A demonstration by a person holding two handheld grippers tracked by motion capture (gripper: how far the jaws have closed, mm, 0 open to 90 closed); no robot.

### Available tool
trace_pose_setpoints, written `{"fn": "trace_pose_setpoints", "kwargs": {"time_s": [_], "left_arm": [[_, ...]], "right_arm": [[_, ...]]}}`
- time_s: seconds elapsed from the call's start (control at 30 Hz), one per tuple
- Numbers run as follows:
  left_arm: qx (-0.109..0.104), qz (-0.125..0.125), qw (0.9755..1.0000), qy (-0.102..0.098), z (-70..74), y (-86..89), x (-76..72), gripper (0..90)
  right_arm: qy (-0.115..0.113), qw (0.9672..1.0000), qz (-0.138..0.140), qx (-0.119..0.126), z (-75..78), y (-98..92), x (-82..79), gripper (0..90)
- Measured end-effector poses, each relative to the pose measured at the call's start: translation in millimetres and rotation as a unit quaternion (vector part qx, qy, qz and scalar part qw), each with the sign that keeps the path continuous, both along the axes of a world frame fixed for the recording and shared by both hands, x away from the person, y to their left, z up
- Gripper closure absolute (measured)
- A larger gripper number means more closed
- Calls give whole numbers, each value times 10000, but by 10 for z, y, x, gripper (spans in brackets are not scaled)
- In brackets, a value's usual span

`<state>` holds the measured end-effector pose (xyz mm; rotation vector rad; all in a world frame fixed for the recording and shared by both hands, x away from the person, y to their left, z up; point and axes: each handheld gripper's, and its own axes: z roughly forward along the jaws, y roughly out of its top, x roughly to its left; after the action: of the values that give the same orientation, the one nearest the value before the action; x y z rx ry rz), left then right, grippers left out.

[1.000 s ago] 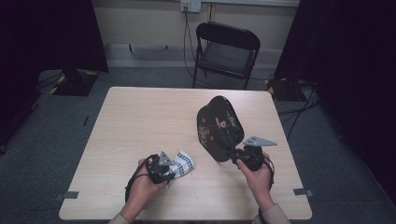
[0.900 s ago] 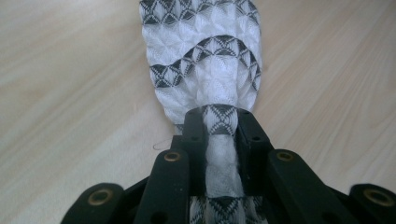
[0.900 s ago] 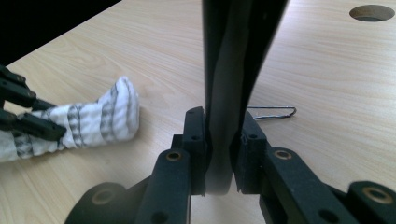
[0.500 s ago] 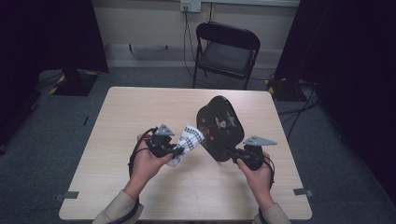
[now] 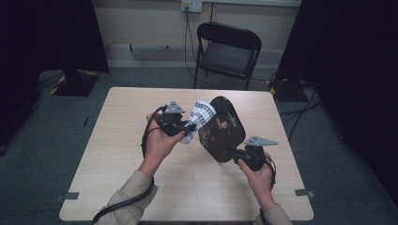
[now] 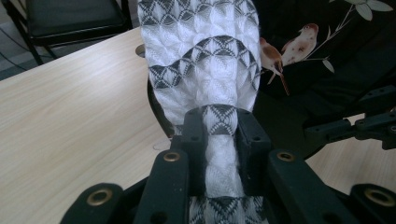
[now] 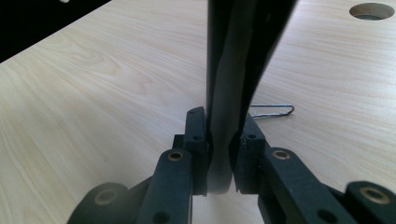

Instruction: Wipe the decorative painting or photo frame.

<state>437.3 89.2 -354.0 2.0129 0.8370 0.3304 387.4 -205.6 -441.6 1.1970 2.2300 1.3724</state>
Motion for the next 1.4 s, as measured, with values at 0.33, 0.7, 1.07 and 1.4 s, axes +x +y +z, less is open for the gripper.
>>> {"fn": "trace_pose_setpoints", "kwargs": {"time_s": [0.33, 0.7, 1.07, 1.4], "left_arm": [[427, -22, 9984, 369, -269, -85, 151, 766], [564, -47, 9959, 701, -594, -103, 211, 767], [841, -48, 9906, 1077, -847, -105, 228, 767], [1119, -158, 9836, 1403, -1101, -87, 165, 767]], "right_arm": [[20, 10000, 13, -31, 8, 0, 3, 791], [21, 10000, 24, -19, 7, -5, 6, 790], [22, 10000, 29, -16, 6, -8, 9, 790], [15, 10000, 33, -17, 6, -8, 10, 790]]}}
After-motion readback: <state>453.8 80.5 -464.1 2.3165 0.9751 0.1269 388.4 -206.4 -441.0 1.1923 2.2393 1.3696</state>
